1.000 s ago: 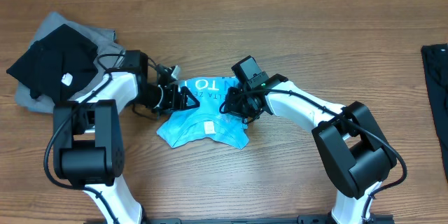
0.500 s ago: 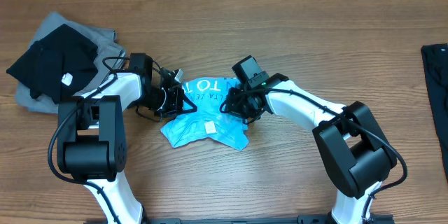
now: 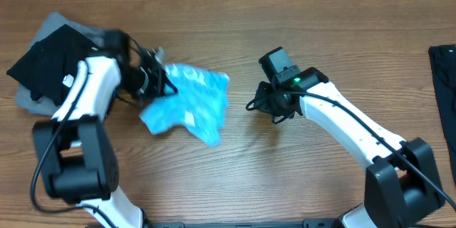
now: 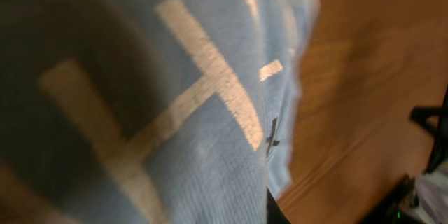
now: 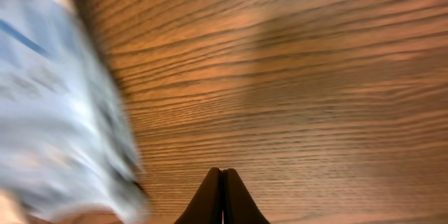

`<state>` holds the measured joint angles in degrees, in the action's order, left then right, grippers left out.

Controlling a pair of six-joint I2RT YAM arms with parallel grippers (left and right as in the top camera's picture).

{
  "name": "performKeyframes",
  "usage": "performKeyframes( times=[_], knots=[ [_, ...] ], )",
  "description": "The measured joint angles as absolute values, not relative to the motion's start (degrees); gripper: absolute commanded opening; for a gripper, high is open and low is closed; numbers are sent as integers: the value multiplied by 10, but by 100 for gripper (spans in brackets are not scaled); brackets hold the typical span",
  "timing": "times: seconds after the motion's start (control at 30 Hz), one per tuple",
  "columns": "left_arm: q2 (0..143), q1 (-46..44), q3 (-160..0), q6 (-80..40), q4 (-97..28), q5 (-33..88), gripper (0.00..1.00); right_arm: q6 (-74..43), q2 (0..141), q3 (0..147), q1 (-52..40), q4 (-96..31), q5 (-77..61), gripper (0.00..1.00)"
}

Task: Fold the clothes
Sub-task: 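Carry the blue bundle left and place it on the grey clothes stack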

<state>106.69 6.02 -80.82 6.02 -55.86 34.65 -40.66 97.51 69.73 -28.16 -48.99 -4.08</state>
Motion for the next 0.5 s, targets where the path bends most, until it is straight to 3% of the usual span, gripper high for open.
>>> performKeyframes(
  times=[0.5],
  knots=[
    [1046,165,-1032,62,-541,313,4,-407,974,697,-282,-508,-34,4]
  ],
)
